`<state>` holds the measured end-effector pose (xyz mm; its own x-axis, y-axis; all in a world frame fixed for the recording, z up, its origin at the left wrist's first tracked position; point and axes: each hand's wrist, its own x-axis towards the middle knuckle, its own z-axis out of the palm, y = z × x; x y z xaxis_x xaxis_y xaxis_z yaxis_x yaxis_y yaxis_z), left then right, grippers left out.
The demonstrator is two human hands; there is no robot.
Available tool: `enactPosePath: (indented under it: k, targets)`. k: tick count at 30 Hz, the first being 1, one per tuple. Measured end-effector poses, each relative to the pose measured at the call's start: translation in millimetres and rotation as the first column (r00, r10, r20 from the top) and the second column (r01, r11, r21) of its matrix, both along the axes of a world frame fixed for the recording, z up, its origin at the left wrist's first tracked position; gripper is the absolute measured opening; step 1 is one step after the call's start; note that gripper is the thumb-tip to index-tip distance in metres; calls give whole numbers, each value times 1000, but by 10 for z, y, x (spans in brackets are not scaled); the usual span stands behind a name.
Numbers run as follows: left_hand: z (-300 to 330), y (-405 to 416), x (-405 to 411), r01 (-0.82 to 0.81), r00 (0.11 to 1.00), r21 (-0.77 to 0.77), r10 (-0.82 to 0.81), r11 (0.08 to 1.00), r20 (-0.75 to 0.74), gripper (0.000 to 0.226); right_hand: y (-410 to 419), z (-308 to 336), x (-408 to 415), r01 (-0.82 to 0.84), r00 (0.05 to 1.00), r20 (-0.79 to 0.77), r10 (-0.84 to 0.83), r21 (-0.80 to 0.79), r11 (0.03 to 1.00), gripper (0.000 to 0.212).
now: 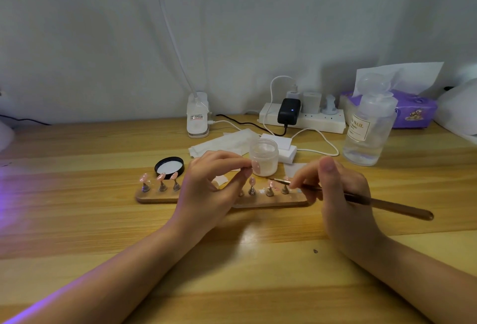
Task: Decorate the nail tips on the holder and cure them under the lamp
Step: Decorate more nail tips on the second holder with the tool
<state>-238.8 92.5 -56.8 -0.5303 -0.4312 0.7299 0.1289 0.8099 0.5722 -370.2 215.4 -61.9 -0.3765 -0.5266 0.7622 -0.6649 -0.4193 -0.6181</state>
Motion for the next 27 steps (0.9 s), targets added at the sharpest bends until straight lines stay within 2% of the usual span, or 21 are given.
enactPosePath:
  k: [2, 5, 9, 12, 17, 21, 24, 27]
  targets:
    - [1, 3, 5, 6, 1000, 1, -6, 1000, -1, 19, -1, 4, -1, -5, 1000, 8, 5, 25, 1000, 40]
    - [1, 9, 15, 13, 1000, 21, -13, 1000, -7, 16, 2, 39, 17, -9, 999, 31, 6, 91, 996, 18]
    - [23, 27, 19, 58, 998, 74, -56, 996, -24, 16, -4, 76, 26, 87, 985, -157, -70, 105, 991, 9]
    - [24, 15, 15, 88, 996, 58, -88, 994, -13, 11, -6, 72, 28, 99, 968, -238, -80, 69, 993, 14]
    - [20, 0, 3, 96, 995, 21, -96, 995, -26, 17, -8, 32, 28, 120, 951, -290, -106, 30, 992, 52]
    - [13, 0, 6, 57, 998, 26, -56, 998, -35, 21, -23, 12, 19, 95, 938, -335, -90, 0, 995, 57]
    - [10, 1, 10, 25, 1000, 34, -24, 999, -14, 21, -14, -11, 18, 33, 958, -284, -45, -46, 998, 63]
    - [12, 0, 8, 27, 1000, 31, -26, 999, -2, 21, -7, -14, 8, 34, 973, -227, -43, -42, 999, 58]
